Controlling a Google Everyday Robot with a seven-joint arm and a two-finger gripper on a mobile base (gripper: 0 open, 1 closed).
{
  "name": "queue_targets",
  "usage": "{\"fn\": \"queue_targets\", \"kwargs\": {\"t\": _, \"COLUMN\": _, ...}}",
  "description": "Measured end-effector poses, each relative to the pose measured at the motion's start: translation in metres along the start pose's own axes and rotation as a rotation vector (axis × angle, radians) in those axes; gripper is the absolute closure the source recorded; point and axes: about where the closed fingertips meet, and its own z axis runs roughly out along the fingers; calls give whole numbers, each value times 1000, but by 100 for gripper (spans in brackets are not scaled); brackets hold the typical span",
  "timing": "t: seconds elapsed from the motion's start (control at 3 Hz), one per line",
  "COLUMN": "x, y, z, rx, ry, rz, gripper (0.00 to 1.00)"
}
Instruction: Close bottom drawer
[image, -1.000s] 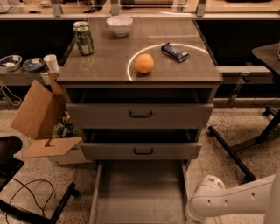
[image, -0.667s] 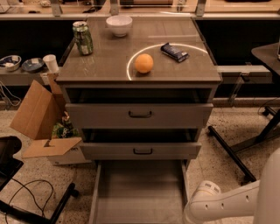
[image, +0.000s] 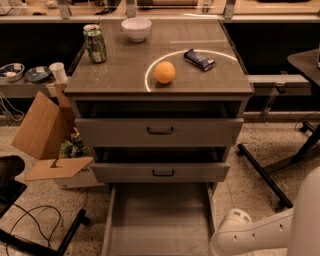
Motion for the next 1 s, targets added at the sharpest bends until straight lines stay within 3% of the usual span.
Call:
{"fn": "queue_targets", "kwargs": {"t": 0.33, "x": -2, "y": 23, "z": 43, "rx": -79, "ry": -10, "rz": -8, "gripper": 100}}
{"fn": "queue_targets", "kwargs": {"t": 0.67, "x": 12, "y": 49, "z": 106, "rx": -143, "ry": -26, "rz": 33, "gripper": 100}}
{"fn": "queue_targets", "kwargs": {"t": 1.0, "x": 19, "y": 64, "z": 174, "rx": -157, "ry": -66, "rz": 48, "gripper": 100}}
